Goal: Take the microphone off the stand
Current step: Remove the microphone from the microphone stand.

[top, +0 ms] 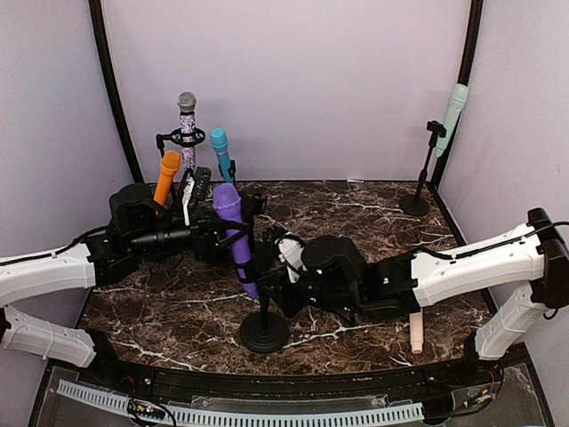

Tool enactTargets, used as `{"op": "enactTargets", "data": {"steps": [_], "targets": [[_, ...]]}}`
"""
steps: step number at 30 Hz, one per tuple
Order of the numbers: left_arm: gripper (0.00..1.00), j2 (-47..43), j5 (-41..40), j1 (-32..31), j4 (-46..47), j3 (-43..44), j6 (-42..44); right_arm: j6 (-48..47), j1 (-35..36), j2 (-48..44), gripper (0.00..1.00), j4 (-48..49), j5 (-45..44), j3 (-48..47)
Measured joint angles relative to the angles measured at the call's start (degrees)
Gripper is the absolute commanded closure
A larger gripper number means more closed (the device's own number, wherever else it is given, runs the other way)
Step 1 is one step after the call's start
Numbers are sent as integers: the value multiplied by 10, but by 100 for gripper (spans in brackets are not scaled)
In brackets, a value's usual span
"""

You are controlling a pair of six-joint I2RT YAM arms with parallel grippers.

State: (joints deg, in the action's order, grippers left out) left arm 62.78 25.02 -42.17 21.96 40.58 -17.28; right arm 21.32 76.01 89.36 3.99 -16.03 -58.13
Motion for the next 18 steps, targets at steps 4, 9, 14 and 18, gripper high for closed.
{"op": "enactTargets", "data": {"steps": [4, 9, 14, 18], "targets": [[100, -6, 12, 4, 9, -9, 4, 6, 0, 0, 100, 6, 4, 2], [100, -12, 48, 17, 54, -33, 6, 11, 3, 2, 100, 8, 7, 2], [100, -12, 72, 23, 61, -34, 6, 15, 4, 2, 100, 11, 14, 3], [100, -12, 69, 23, 57, -33, 7, 14, 4, 2, 100, 15, 14, 5]]}}
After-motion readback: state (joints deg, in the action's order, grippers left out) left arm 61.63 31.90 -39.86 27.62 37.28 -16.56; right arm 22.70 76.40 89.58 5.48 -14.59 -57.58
